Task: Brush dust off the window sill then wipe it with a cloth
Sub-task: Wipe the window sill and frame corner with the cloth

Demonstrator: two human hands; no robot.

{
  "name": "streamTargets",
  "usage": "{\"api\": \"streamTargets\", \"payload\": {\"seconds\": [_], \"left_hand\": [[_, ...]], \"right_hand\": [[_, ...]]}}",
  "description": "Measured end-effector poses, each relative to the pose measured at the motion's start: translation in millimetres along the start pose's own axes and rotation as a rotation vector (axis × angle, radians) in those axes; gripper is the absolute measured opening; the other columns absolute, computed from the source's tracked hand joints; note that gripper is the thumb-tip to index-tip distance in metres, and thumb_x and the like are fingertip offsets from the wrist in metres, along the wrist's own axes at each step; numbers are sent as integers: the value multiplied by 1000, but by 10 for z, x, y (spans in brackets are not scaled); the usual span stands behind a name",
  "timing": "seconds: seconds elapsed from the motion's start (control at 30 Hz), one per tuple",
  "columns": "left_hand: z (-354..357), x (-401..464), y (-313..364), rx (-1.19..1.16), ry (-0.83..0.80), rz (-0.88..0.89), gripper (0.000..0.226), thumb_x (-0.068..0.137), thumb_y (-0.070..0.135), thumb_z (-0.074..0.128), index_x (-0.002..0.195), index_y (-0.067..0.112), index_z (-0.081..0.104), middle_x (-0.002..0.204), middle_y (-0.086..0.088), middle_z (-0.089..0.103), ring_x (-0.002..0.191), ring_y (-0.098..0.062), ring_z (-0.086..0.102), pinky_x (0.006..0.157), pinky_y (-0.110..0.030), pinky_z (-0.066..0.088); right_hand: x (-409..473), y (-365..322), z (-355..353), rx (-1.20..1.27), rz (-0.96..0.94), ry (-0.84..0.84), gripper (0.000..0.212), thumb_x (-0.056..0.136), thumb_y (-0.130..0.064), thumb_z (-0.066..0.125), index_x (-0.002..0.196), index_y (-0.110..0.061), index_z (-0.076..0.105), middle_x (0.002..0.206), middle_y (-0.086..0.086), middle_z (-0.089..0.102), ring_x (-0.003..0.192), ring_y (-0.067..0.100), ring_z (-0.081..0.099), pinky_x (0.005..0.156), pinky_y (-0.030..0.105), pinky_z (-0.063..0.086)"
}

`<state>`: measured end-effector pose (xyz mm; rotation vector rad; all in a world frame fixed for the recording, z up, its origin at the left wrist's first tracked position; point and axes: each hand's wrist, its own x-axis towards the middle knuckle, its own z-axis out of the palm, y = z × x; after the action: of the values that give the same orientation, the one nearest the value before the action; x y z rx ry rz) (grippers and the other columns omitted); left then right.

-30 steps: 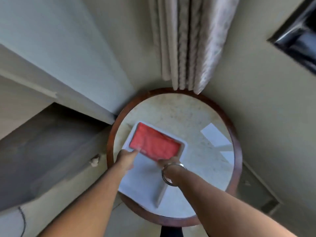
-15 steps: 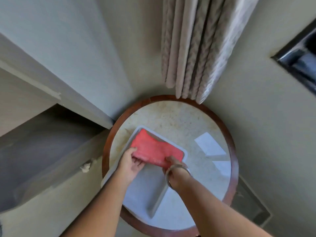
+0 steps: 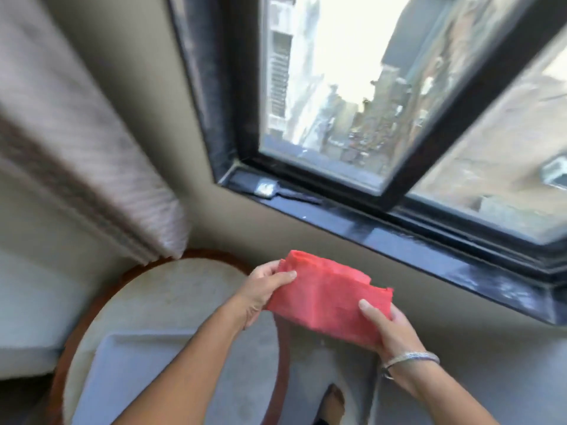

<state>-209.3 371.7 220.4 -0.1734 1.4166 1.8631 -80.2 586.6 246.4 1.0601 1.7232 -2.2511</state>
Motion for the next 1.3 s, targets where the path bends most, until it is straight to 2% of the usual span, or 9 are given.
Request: {"api": "streamTargets", "payload": {"seconds": [0.1,0.3,0.47,0.57,0.67,0.77,0.93,1.13,1.3], "left_hand": [[666,325,376,151,-10,185,11,91,10,68,99,11,75,93,-6,76,76,-14,68,70,-25,56],[1265,783,667,767,442,359,33,76,38,81,98,15,72,90,1,73,82,-14,68,76,-32,55],[1190,908,554,230,402,203,31,83,13,76,113,9,67,87,-8,74,63,-11,66,55,-24,54],[979,924,620,183,539,373,26,89,4,67,115,8,64,101,-13,71,82,-14,67,79,-33,58],[771,1035,732,840,842,607,44,95,17,57,138,11,52,147,-12,50,136,-27,45,115,-45,35],[839,1257,737,1219,847,517,76,100,42,44,158,9,9,167,-14,1,153,-30,1,123,-47,5],[1407,1451,423,1332,759,493,91,99,50,36,152,-4,-14,161,-27,-17,151,-35,-16,122,-46,-11],[1509,1577,267,1392,747,511,96,95,53,36,150,-6,-17,160,-32,-14,150,-41,-12,122,-52,-5],[1488,1577,283,1387,709,517,98,95,53,37,149,-5,-20,160,-34,-12,150,-43,-9,122,-54,-1]], "right_hand": [[20,-458,-516,-146,-241,241,26,73,-27,82,95,-17,72,98,16,76,85,26,72,80,43,58],[365,-886,-718,-938,-645,584,52,71,-11,78,119,-8,58,108,11,63,102,33,61,93,43,48],[719,-715,-268,-1608,-940,12,81,73,-31,71,147,-18,39,153,13,39,139,38,39,114,50,34],[1002,-721,-49,-1750,-821,-133,78,86,-51,54,152,-29,18,158,10,29,137,38,36,109,49,32],[1201,-820,78,-1820,-907,-72,69,87,-58,49,148,-34,27,144,11,43,114,36,50,89,45,42],[1279,-838,-21,-1827,-989,-15,66,86,-58,50,145,-29,40,143,10,49,120,32,53,102,44,43],[1177,-700,-664,-1708,-932,56,65,88,-51,48,144,-18,45,147,8,49,131,29,50,111,42,39],[798,-604,-1784,-1682,-777,290,60,88,-41,49,139,-11,51,141,14,53,125,35,52,113,43,33],[507,-531,-1934,-1495,-410,767,57,86,-40,41,128,-6,60,129,21,59,108,43,57,92,49,50]]}}
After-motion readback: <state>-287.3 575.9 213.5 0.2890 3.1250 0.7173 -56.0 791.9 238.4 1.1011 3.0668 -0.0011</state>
